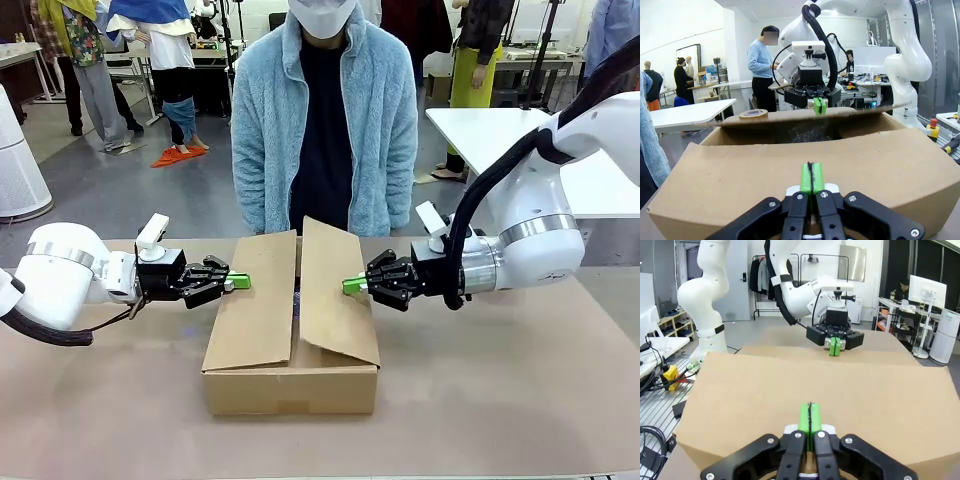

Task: Wrap the clocks to prevent damage.
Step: Push the left (or right) flap of the Package Box to close it, then after the human seals the box with tape, release both hands from the side flaps of the Package Box.

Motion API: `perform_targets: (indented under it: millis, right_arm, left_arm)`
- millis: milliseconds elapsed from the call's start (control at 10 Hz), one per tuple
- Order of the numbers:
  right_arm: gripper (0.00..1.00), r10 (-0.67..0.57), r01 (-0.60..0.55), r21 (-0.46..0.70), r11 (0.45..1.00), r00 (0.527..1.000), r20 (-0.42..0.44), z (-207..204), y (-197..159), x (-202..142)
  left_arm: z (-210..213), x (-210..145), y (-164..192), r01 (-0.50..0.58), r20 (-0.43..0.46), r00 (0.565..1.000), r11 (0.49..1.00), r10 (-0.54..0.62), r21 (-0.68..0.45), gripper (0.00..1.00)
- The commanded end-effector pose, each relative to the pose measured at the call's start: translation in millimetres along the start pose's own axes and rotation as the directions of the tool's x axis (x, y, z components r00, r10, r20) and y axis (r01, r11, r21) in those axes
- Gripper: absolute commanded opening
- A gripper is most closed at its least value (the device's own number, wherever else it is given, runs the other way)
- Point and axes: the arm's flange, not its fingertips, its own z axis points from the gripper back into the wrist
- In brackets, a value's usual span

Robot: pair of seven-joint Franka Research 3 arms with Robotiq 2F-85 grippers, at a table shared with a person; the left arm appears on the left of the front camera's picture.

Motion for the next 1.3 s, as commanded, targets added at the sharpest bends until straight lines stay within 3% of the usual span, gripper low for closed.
perform_targets:
  millis: [0,1200]
  right_arm:
    - [0.01,-0.019,0.019,-0.015,1.000,0.999,-0.026,-10.9,-9.0,-16.2]
    - [0.01,-0.031,0.031,0.011,0.999,1.000,-0.003,-5.4,-4.4,-16.4]
  left_arm:
    - [-0.9,-1.2,-0.5,0.003,-0.004,1.000,1.000,-0.003,0.002,0.00]
    - [-0.9,-1.2,-0.5,0.003,-0.004,1.000,1.000,-0.003,0.002,0.00]
